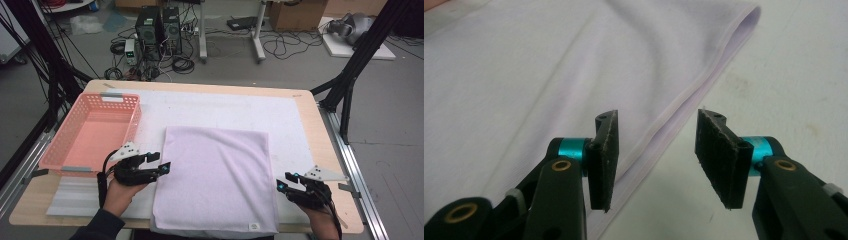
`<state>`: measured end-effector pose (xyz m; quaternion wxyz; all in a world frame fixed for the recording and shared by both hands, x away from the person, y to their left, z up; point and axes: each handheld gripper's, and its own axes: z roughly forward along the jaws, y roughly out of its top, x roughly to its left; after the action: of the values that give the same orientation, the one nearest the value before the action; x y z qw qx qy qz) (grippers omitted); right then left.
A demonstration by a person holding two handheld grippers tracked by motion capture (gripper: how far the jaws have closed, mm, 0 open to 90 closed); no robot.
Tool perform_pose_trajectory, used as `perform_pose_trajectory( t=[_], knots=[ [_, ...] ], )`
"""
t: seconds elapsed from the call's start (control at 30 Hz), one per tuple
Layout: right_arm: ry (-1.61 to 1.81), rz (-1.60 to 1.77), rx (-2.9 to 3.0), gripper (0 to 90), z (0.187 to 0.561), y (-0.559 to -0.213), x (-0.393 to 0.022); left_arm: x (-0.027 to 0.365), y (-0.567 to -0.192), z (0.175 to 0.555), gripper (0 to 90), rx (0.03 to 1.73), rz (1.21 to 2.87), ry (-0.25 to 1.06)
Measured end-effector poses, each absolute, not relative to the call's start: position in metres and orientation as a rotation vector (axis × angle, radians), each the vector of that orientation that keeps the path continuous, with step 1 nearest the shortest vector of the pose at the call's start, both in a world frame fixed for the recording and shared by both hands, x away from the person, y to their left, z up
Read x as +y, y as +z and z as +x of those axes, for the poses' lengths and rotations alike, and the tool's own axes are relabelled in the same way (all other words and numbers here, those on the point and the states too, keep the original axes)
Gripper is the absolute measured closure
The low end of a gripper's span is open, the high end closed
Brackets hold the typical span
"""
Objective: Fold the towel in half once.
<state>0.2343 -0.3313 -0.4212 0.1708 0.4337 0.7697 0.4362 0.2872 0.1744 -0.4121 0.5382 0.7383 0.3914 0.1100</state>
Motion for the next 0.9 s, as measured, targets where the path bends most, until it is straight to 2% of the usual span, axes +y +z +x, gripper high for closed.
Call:
perform_pose_trajectory(
  t=[0.27,0.6,0.67,0.7,0.73,0.9],
  knots=[
    [1.212,1.262,2.172,61.7,0.283,-0.427,-0.331,0.168,-0.418,0.332,38.0,0.997,1.757,0.305],
    [1.112,1.350,2.144,65.0,0.374,-0.435,-0.303,0.163,-0.422,0.378,38.7,1.102,1.734,0.324],
    [1.055,1.366,2.163,72.9,0.385,-0.441,-0.300,0.162,-0.424,0.381,38.8,1.108,1.748,0.322],
    [1.033,1.362,2.162,84.1,0.389,-0.444,-0.300,0.161,-0.424,0.383,38.9,1.114,1.751,0.320],
    [1.011,1.321,2.170,87.1,0.391,-0.446,-0.302,0.160,-0.425,0.384,38.9,1.117,1.753,0.317],
    [0.974,1.371,2.105,86.5,0.393,-0.447,-0.309,0.159,-0.426,0.396,37.5,1.146,1.752,0.343]
  ],
)
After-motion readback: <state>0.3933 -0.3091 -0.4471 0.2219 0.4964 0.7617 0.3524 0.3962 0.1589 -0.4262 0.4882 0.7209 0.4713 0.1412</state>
